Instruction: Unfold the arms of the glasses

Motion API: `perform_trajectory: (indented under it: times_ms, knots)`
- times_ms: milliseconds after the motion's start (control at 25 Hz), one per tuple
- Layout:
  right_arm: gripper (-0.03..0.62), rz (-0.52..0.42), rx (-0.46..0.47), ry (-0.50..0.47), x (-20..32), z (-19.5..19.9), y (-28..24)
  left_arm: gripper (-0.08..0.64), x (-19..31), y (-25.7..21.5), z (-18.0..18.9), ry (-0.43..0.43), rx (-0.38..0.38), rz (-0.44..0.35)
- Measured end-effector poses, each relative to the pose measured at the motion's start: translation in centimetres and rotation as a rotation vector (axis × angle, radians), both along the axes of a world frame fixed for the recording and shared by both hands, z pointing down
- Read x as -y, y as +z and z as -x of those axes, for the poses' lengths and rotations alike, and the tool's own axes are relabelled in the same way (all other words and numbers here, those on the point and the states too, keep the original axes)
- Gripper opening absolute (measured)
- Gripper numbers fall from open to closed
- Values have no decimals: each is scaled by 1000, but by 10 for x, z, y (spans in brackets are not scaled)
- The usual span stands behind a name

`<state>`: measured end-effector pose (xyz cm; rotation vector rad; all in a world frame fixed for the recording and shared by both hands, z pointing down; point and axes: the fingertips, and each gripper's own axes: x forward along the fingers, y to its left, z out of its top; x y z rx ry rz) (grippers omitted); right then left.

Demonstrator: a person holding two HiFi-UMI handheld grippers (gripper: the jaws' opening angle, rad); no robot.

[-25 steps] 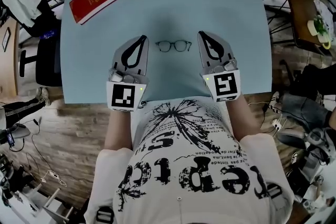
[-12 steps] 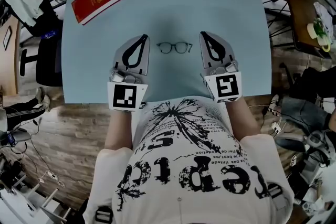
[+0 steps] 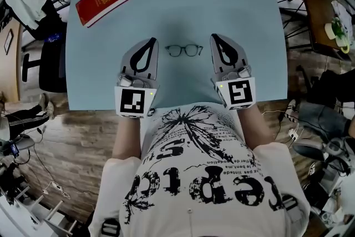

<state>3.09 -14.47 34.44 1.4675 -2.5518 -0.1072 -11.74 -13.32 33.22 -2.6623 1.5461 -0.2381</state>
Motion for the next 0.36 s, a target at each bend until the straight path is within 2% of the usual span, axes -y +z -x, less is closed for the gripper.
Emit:
perform_trajectory:
  times_ms: [360]
  knots:
    - [8,-19,-5,7,2,-2,-1,18,2,7,-6,6,-8,22]
